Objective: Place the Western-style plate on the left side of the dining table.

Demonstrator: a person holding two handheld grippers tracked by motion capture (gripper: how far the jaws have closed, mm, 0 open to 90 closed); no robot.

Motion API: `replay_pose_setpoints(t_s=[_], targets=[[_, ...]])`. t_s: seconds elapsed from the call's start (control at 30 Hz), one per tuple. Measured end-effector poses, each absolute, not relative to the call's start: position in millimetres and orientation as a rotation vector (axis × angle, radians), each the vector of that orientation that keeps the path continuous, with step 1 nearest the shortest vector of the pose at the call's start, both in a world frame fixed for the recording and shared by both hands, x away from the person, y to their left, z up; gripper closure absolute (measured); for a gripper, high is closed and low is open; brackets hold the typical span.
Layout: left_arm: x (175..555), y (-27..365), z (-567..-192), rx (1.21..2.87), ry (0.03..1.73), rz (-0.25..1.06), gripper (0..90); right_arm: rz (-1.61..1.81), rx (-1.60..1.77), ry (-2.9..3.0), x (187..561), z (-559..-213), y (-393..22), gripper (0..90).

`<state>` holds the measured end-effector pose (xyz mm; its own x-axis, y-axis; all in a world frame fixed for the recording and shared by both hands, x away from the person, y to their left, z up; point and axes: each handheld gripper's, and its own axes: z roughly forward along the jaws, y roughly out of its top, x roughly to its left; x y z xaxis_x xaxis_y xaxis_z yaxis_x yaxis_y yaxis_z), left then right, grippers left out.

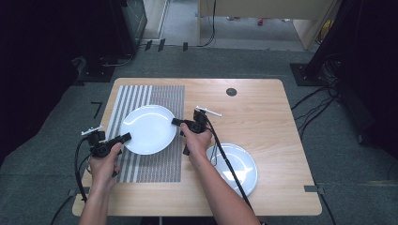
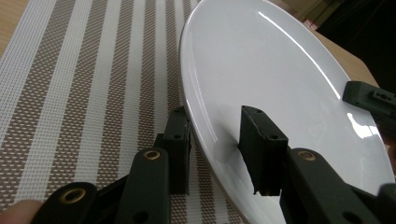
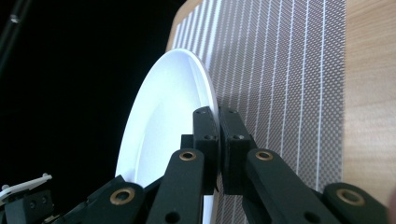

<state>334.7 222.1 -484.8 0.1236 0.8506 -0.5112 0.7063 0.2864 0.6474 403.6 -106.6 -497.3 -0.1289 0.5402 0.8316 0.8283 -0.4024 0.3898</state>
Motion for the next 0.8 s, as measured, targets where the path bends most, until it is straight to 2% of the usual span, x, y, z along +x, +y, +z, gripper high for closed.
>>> replay_pose_setpoints(t_s=[0.3, 0.47, 0.8], targets=[[350, 229, -500, 1.422, 1.654, 0.200, 64.8, -1.511, -1.888, -1.520, 423, -512, -94, 88.2], [359, 228, -505, 1.429, 1.668, 0.256, 63.9, -1.500, -1.914, -1.492, 431, -522, -89, 88.1], [369, 225, -510, 1.435, 1.680, 0.288, 62.9, -1.529, -1.923, -1.503, 441, -528, -87, 87.9]])
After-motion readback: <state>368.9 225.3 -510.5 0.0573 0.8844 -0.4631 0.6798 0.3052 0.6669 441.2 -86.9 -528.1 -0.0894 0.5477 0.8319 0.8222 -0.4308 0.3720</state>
